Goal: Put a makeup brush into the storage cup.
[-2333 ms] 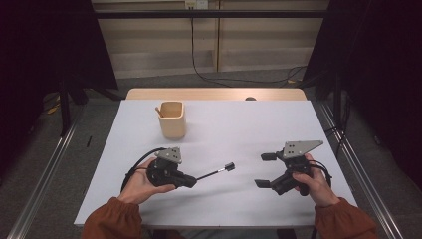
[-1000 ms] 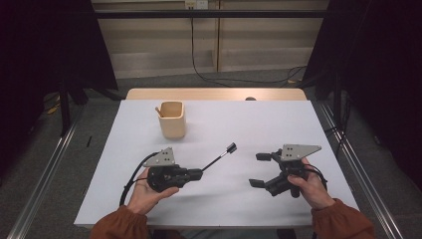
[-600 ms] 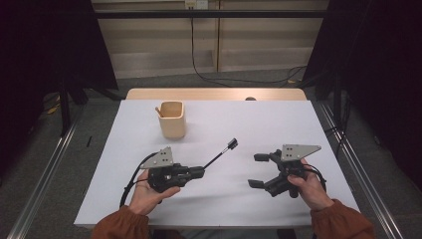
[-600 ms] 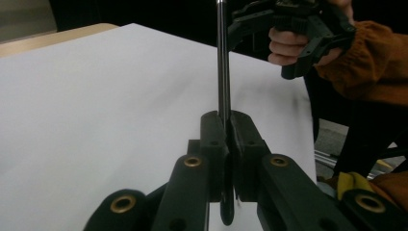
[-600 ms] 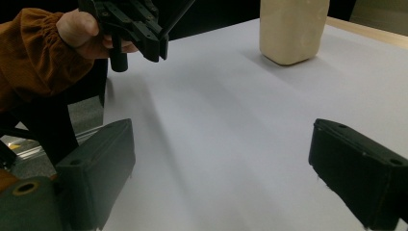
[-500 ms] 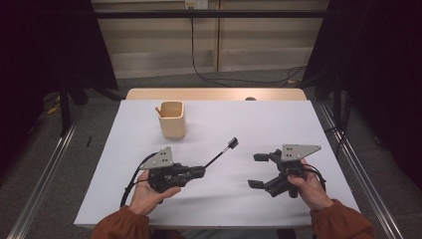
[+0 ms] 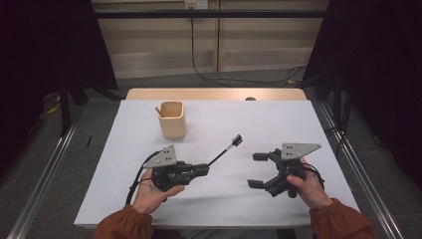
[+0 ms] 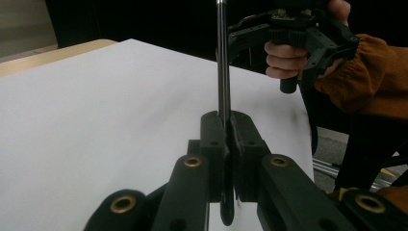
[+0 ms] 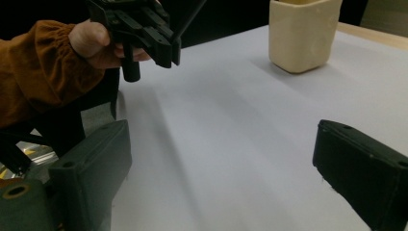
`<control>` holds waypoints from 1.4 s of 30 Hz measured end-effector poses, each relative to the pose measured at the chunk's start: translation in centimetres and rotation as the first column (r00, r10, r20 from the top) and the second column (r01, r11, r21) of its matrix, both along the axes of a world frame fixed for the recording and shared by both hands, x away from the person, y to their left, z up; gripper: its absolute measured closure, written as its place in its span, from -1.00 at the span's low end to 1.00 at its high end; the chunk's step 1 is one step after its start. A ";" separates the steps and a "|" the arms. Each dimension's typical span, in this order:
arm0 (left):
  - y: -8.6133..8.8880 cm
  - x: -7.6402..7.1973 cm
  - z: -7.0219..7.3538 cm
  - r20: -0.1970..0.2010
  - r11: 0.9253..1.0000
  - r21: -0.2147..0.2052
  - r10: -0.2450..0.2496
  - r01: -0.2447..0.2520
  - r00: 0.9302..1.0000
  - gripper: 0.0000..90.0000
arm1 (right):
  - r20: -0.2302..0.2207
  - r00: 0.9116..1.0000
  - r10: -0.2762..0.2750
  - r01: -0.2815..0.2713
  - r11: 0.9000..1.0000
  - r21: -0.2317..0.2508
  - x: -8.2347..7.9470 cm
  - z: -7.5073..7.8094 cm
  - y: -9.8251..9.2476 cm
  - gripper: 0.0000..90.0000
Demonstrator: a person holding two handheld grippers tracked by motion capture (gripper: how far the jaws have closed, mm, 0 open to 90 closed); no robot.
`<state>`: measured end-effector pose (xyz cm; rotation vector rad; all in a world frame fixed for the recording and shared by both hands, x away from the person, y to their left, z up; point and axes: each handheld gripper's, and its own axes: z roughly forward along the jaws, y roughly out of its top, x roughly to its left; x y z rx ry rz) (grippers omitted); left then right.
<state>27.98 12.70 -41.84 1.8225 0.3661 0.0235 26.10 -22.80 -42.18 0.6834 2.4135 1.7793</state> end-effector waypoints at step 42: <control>-2.3 -0.2 -0.9 0.010 0.999 0.007 -0.039 0.039 0.999 0.90 | 0.009 0.998 0.065 -0.066 0.995 0.078 2.3 2.3 2.4 0.30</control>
